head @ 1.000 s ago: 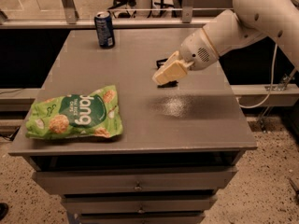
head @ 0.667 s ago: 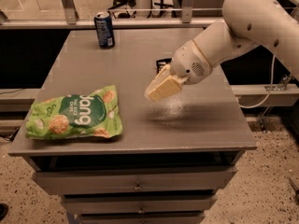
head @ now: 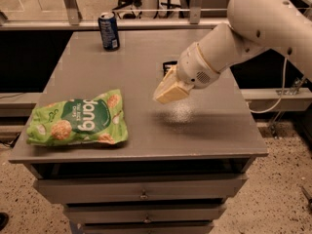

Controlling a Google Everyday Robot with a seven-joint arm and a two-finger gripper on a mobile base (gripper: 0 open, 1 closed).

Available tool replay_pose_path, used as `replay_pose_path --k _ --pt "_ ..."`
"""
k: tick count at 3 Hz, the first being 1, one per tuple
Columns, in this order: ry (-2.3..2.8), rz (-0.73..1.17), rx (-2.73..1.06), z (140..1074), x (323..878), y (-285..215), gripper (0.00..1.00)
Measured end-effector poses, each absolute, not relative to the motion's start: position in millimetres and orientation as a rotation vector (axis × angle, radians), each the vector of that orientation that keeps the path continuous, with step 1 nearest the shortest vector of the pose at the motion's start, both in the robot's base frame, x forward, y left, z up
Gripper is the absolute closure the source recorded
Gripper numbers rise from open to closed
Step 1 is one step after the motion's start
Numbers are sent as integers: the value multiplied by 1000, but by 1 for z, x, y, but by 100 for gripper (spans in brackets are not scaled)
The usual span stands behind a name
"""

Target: Move rxbar chocolate near green rice chip bag

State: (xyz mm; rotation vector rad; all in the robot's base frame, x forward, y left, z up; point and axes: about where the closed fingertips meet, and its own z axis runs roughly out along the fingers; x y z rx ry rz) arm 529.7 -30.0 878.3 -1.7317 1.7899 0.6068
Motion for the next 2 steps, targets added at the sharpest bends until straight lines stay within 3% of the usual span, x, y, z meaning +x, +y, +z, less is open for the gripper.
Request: replay_pose_path --k 1,2 --pt "1871 490 -1615 864 581 -43 4" --pt "1958 463 -1505 852 614 -56 0"
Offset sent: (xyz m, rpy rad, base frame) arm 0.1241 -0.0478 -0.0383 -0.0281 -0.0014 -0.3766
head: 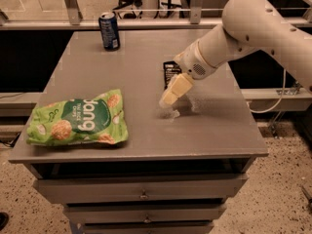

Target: Move rxbar chocolate near green rice chip bag

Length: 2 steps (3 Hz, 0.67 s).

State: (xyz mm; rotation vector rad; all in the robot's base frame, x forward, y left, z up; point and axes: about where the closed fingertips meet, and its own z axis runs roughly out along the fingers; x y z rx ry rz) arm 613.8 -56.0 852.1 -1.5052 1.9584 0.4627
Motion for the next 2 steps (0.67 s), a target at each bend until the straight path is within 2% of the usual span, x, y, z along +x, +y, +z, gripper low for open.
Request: replay_pose_path --k 2 --pt "2109 480 -1311 836 660 -76 0"
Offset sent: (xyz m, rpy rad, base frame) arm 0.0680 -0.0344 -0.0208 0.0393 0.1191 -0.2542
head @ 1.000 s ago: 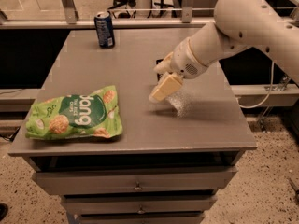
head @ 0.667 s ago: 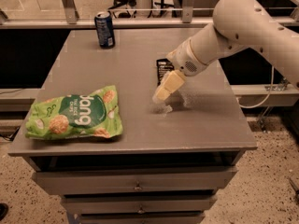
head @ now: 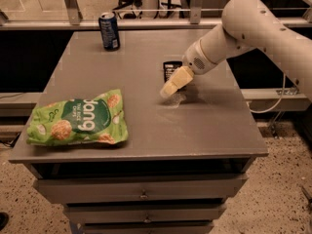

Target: Move rxbar chocolate near green rice chip bag

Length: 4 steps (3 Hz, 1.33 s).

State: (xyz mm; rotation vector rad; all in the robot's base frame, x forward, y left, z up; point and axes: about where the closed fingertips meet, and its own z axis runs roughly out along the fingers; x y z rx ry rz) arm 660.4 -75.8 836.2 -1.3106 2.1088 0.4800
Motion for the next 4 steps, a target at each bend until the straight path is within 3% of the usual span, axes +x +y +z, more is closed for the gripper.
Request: replay_pose_path --k 1,4 --pt "2144 481 -1270 829 669 -81 11" --pt "2128 537 -1276 841 656 -71 80"
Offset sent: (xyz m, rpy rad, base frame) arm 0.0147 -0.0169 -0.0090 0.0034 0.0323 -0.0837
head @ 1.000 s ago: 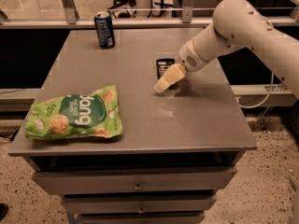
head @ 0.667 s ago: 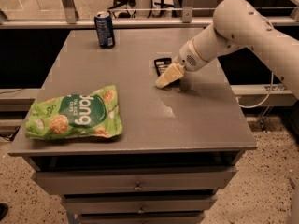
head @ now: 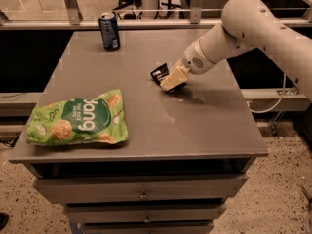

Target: Move rxbar chocolate near green rice chip bag

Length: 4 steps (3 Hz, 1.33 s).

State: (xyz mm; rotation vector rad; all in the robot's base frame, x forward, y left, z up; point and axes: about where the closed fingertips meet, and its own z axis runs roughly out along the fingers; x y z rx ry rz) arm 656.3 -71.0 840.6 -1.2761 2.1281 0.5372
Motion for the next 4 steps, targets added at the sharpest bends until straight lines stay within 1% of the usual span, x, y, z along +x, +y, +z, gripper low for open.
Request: replay_pose_path --k 1,2,4 --pt "2061 594 -1332 863 635 -53 100" --pt "2000 666 -1410 878 607 -35 100" --pt "1961 863 -1539 869 546 -2 100"
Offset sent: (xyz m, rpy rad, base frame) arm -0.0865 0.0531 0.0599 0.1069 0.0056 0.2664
